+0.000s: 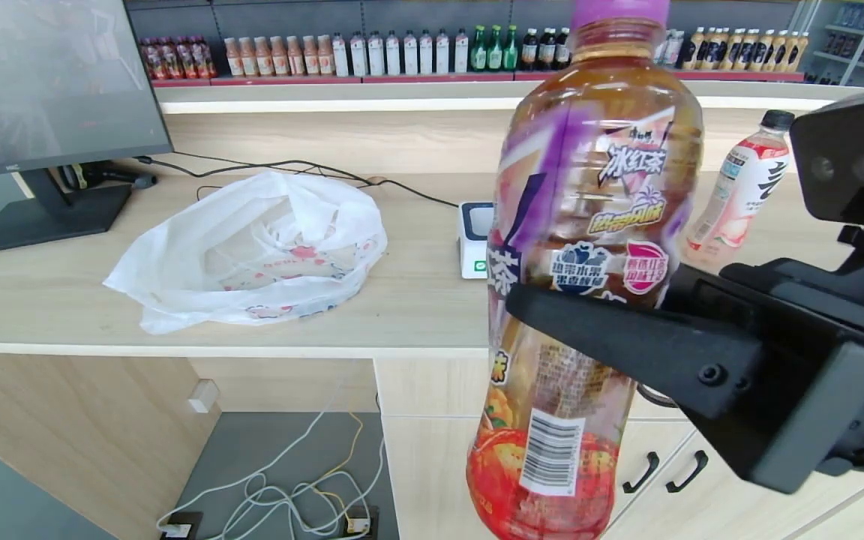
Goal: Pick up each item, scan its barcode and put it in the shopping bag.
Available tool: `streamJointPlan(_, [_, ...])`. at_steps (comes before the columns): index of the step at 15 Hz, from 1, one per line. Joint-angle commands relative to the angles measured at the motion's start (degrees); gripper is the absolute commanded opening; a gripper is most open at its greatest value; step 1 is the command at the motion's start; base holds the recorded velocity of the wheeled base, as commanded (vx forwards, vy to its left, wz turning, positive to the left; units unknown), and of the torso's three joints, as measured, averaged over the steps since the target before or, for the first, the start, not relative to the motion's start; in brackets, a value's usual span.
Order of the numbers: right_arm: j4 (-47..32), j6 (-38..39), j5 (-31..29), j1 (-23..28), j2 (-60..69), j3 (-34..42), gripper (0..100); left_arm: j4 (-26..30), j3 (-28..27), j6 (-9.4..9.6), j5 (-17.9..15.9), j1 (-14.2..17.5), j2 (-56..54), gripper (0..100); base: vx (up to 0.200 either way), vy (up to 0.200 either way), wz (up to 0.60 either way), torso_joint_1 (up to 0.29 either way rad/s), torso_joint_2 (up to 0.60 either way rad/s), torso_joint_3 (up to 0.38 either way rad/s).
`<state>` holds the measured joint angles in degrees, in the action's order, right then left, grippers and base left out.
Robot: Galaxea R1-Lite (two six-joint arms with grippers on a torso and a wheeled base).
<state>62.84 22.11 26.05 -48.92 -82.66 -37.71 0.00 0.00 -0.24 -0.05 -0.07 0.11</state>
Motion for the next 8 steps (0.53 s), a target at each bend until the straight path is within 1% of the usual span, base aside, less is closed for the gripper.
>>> streamJointPlan(1, [-0.18, -3.13, -0.91, -0.12, -0.48, -0.53, 0, 0.0, 0.0, -0.02, 0.05, -0.01, -0.02, 100, 0.0, 0.0, 0.0, 0.0, 0.0, 0.0])
streamJointPlan(2, [-0.35, -4.98, -1.88, -0.12, -0.48, -0.53, 0, 0.0, 0.0, -0.02, 0.05, -0.01, -0.02, 100, 0.0, 0.0, 0.0, 0.0, 0.0, 0.0])
streamJointPlan(3, [-0.79, -9.37, -6.89, -0.03, -0.57, -0.97, 0, 0.0, 0.0, -0.02, 0.05, -0.01, -0.02, 100, 0.0, 0.0, 0.0, 0.0, 0.0, 0.0])
streamJointPlan(5, [-1.41, -13.76, -15.59, -0.03, -0.74, -1.23, 0, 0.0, 0.0, -0.02, 0.05, -0.01, -0.02, 100, 0.0, 0.0, 0.0, 0.0, 0.0, 0.0])
streamJointPlan(7, [-2.02, -18.69, -22.36, -0.03, -1.01, -1.32, 0, 0.0, 0.0, -0.02, 0.05, -0.01, -0.02, 100, 0.0, 0.0, 0.0, 0.0, 0.0, 0.0])
streamJointPlan(8, [-2.55, -21.94, -29.04, -0.03, -1.62, -1.41, 0, 0.0, 0.0, -0.02, 0.05, -0.01, -0.02, 100, 0.0, 0.0, 0.0, 0.0, 0.0, 0.0])
